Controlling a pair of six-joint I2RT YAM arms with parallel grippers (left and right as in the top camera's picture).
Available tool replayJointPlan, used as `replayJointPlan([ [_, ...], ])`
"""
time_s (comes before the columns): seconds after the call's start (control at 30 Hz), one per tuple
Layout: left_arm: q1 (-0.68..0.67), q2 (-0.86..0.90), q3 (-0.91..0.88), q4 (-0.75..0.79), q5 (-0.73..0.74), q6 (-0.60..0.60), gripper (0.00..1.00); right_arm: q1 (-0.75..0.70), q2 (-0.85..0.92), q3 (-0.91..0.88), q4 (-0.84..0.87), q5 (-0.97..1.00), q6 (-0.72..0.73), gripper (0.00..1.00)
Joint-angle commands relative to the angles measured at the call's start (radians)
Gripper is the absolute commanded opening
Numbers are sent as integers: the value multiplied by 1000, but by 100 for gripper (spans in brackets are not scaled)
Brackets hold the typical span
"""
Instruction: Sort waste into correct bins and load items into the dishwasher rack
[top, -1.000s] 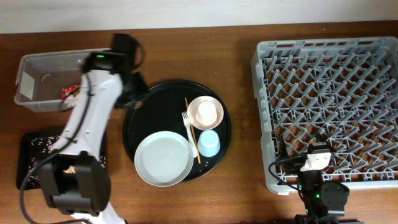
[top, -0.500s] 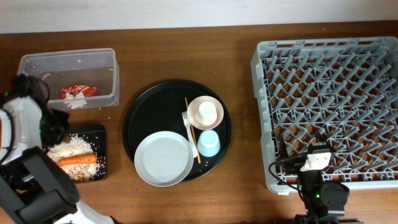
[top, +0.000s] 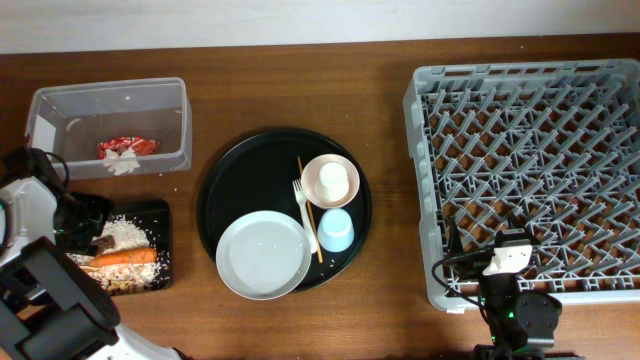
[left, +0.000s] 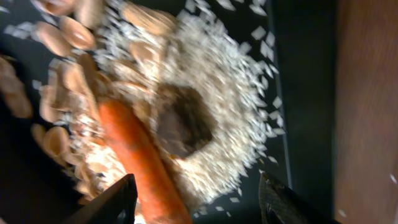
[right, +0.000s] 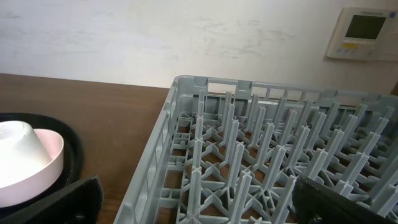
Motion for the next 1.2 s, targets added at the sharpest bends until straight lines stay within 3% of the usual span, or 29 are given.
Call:
replayJointPlan([
  [0.0, -27, -99, 21, -14, 109, 83, 63, -6, -8, -6, -3, -6, 2, 99],
  [0.27, -272, -365, 28, -17, 192, 222, 64, -6, -8, -6, -4, -6, 2, 99],
  [0.47, -573, -360, 26, -52, 187, 306, 68, -6, -8, -6, -3, -6, 2, 99],
  [0.6, -706, -324, 26, -50, 161, 315, 97, -6, -8, -6, -4, -6, 1, 99],
  [0.7, -795, -309, 26, -34, 73, 315, 99, -6, -8, -6, -3, -6, 2, 99],
  [0.93, -808, -309, 27, 11, -214, 314, 99, -6, -8, -6, -3, -6, 2, 99],
  [1.17, -578, -310, 29, 5, -189, 254, 99, -6, -8, -6, -4, -6, 2, 99],
])
